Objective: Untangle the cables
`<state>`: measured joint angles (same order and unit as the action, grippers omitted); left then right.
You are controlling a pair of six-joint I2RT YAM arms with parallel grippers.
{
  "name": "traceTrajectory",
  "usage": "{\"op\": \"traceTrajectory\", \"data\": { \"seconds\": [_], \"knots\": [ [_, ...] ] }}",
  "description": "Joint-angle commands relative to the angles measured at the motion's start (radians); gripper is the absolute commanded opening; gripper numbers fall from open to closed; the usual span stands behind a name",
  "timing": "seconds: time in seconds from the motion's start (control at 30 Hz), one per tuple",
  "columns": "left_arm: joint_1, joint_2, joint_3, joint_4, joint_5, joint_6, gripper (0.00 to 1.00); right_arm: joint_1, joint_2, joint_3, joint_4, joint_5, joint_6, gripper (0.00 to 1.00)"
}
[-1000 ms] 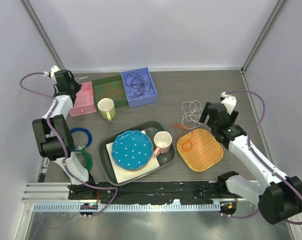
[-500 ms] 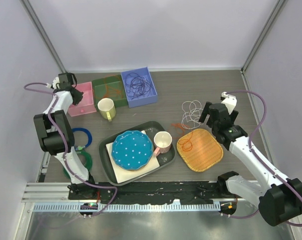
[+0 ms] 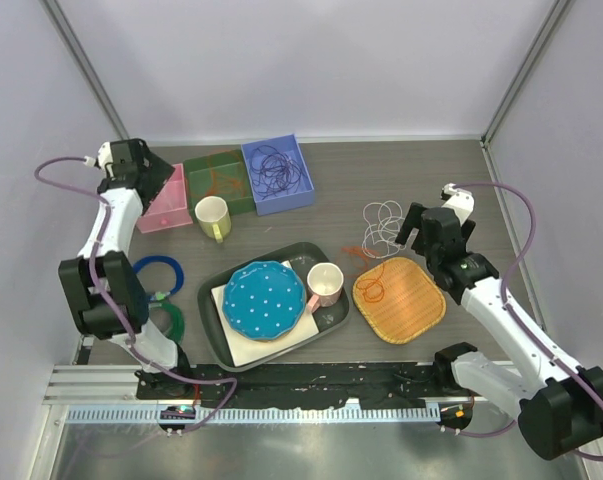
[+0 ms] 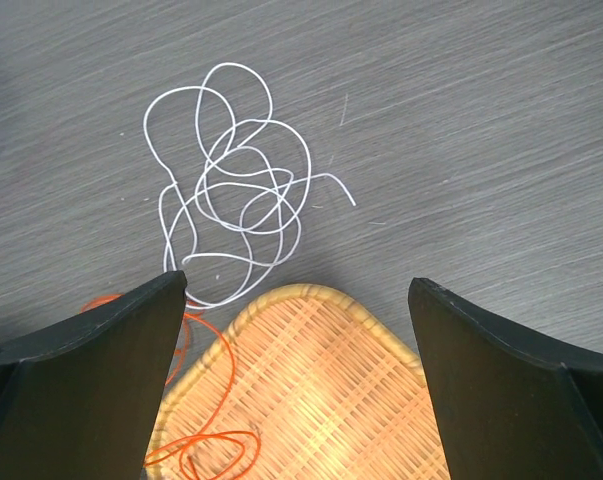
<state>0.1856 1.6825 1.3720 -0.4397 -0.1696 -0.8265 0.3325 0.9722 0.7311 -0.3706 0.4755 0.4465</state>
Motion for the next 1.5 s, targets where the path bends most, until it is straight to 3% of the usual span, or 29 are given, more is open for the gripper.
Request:
{"op": "traceTrajectory", "data": {
  "seconds": [0.0, 0.23, 0.4, 0.53, 0.67, 0.97, 1.2, 1.47],
  "knots": [
    [-0.105, -0.135, -0.033, 0.001, -0.016, 0.059, 1.0, -0.001, -0.053, -0.005, 0.067, -0.05, -0.015, 0.99],
    [-0.42, -0.39, -0.193, 0.021, -0.05, 0.243, 1.0, -0.001, -0.05, -0.007, 0.101, -0.152, -0.026, 0.99],
    [-0.694, -0.552, -0.344, 0.067, -0.108, 0.276, 1.0, -0.001, 0.011, 0.008, 0.134, -0.19, -0.032, 0.99],
    [-0.819, -0.668, -0.509, 0.182, -0.061, 0.279, 1.0, -0.001, 0.135, 0.062, 0.142, -0.245, -0.035, 0.94],
    [-0.848, -0.724, -0.57, 0.199, -0.047, 0.283, 1.0, 0.007, 0.291, 0.138, 0.09, -0.34, -0.04, 0.9],
    [-0.848, -0.787, -0.617, 0.228, -0.062, 0.306, 1.0, 0.062, 0.319, 0.094, 0.071, -0.552, -0.216, 0.88],
    [-0.848, -0.822, -0.646, 0.248, -0.079, 0.313, 1.0, 0.066, 0.419, 0.159, 0.039, -0.516, -0.216, 0.84],
    [-0.848, -0.823, -0.656, 0.262, -0.087, 0.317, 1.0, 0.069, 0.457, 0.123, 0.029, -0.52, -0.245, 0.8]
  ]
}}
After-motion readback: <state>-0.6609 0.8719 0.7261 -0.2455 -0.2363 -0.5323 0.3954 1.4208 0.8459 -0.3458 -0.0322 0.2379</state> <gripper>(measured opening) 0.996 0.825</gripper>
